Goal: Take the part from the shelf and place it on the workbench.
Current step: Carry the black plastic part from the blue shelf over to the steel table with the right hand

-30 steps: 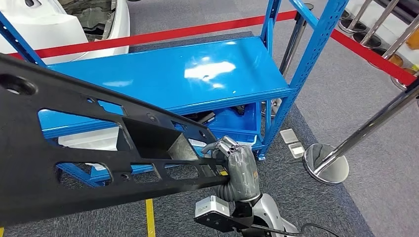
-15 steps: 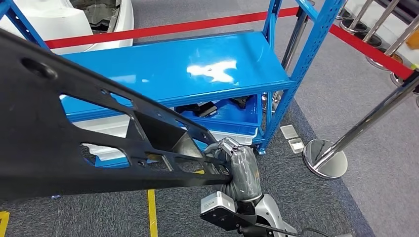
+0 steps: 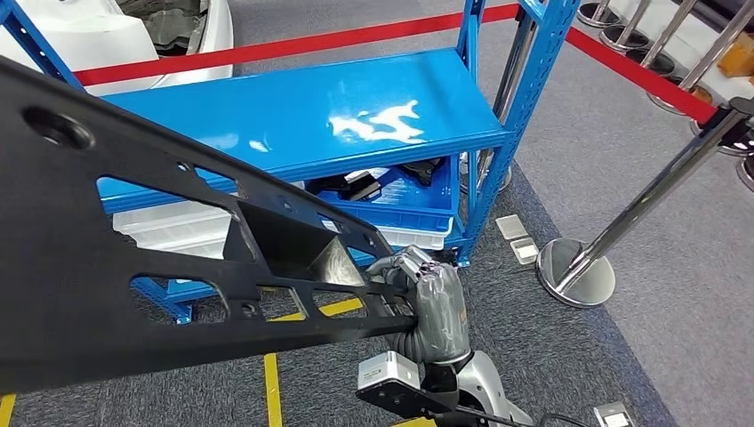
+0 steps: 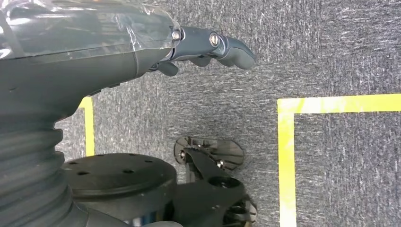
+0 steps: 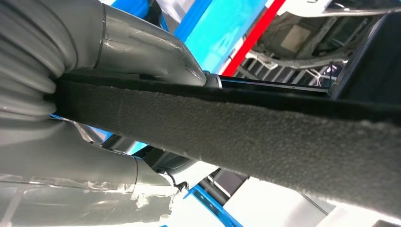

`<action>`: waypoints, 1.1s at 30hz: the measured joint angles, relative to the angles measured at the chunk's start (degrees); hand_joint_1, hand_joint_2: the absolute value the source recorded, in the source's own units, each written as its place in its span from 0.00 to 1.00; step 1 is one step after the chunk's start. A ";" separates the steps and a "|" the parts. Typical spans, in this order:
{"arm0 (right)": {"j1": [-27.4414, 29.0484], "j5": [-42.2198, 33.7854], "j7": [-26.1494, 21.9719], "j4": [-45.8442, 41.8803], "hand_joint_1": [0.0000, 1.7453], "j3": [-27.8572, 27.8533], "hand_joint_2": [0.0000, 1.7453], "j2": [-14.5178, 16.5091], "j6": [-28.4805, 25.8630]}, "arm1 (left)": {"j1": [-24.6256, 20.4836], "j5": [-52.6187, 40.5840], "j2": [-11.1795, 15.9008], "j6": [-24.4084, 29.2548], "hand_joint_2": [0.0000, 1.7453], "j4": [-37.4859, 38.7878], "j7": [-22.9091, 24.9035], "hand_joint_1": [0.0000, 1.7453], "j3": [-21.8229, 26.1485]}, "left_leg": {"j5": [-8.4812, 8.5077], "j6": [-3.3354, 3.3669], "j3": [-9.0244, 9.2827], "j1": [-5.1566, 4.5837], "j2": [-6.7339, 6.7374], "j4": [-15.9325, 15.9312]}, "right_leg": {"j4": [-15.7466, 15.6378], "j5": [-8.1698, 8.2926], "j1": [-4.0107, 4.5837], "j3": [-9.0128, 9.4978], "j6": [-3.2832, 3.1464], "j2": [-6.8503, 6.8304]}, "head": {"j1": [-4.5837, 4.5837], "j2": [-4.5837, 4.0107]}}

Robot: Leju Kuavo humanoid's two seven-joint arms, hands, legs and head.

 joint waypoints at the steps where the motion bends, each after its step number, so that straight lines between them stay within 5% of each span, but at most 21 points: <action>1: 0.06 0.31 0.06 -0.03 1.00 -0.19 1.00 0.07 -0.02 | 0.03 0.00 0.00 0.00 1.00 0.00 0.01 0.00 0.00 | 0.06 0.30 -0.05 -0.12 -0.02 -0.47 | 0.10 0.22 0.06 -0.19 0.28 -0.01 | 0.00 0.00; 4: 0.37 0.56 0.14 -0.12 1.00 -0.69 1.00 0.16 -0.08 | 0.13 -0.02 -0.01 0.00 1.00 0.00 0.02 0.00 0.00 | 1.00 1.52 -0.87 0.14 0.18 -0.53 | 0.90 -0.28 -0.07 -0.84 1.12 0.08 | 0.07 0.00; 6: 0.56 0.45 0.10 -0.22 1.00 -1.11 1.00 0.18 -0.09 | 0.01 -0.07 -0.02 -0.01 1.00 0.00 0.01 0.00 -0.01 | 1.84 2.38 -1.77 0.27 0.42 -0.64 | 5.37 -4.11 -0.22 -2.61 1.60 0.18 | 0.36 0.00; 9: 1.03 0.22 0.25 -0.27 1.00 -1.55 1.00 0.20 -0.10 | -0.01 -0.09 -0.02 -0.02 1.00 0.00 0.00 0.00 -0.02 | 2.76 2.75 -3.72 0.08 0.53 -0.06 | 15.65 -9.97 -0.34 -5.63 2.12 0.19 | 0.65 0.00; 11: 1.28 0.15 0.38 -0.27 1.00 -1.66 1.00 0.20 -0.10 | -0.01 -0.11 -0.02 -0.02 1.00 0.00 0.00 0.00 -0.02 | 3.14 2.61 -4.85 0.06 0.53 0.54 | 14.23 -8.95 -0.38 -3.38 2.14 0.19 | 0.69 0.00; 13: 1.30 0.11 0.41 -0.40 1.00 -1.80 1.00 0.22 -0.10 | -0.03 -0.13 -0.02 -0.02 1.00 0.00 0.00 0.00 -0.02 | 3.37 2.31 -5.69 -0.01 0.50 1.23 | 6.59 -6.26 -0.37 1.70 1.90 0.18 | 0.79 0.00; 15: 1.27 -0.11 0.39 -0.69 1.00 -2.06 1.00 0.29 -0.10 | -0.10 -0.14 -0.02 -0.03 1.00 0.00 -0.02 0.00 -0.02 | 3.66 1.81 -6.45 -0.20 0.48 1.94 | 1.11 -5.17 -0.22 4.59 1.39 0.25 | 0.86 0.00; 19: 1.67 -1.17 0.25 -0.98 1.00 -2.28 1.00 0.38 -0.14 | -0.15 -0.15 -0.02 -0.04 1.00 0.01 -0.04 0.00 -0.04 | 3.57 0.32 -7.44 -0.19 0.36 2.97 | 0.14 -4.30 -0.25 3.95 -0.04 0.31 | 0.71 0.00; 23: 1.75 -1.21 0.25 -1.26 1.00 -2.40 1.00 0.46 -0.16 | -0.14 -0.13 -0.01 -0.07 1.00 0.03 -0.03 0.00 -0.07 | -4.17 -1.02 -10.96 0.17 0.19 13.66 | 0.12 -2.96 -0.33 2.49 -1.17 0.03 | 0.13 0.00; 25: 1.78 -0.89 0.27 -1.29 1.00 -2.41 1.00 0.46 -0.16 | -0.13 -0.13 0.00 -0.10 1.00 0.04 -0.03 0.00 -0.07 | -5.47 -1.20 -11.14 0.25 0.19 17.01 | 0.42 -2.50 -0.27 1.61 -1.14 0.00 | 0.13 0.00; 26: 1.80 -0.73 0.13 -1.32 1.00 -2.43 1.00 0.47 -0.17 | -0.13 -0.12 0.00 -0.11 1.00 0.04 -0.03 0.00 -0.07 | -4.60 -1.14 -9.75 0.26 0.19 15.64 | 0.61 -2.33 -0.26 1.21 -1.07 0.02 | 0.11 0.00; 29: 1.82 -1.36 -0.61 -1.41 1.00 -2.50 1.00 0.54 -0.19 | -0.23 -0.10 -0.01 -0.17 1.00 0.04 -0.03 0.00 -0.07 | -0.75 -0.45 -3.08 0.19 0.13 4.85 | 1.08 -1.98 -0.15 0.54 -0.67 0.08 | 0.13 0.00; 33: 1.73 -2.99 -1.04 -1.61 1.00 -2.51 1.00 0.57 -0.22 | -0.16 -0.02 -0.02 -0.20 1.00 0.04 -0.04 0.00 -0.07 | 0.50 0.95 -1.85 -0.11 0.12 1.06 | 1.31 -1.25 -0.07 -0.07 0.61 0.07 | 0.18 0.00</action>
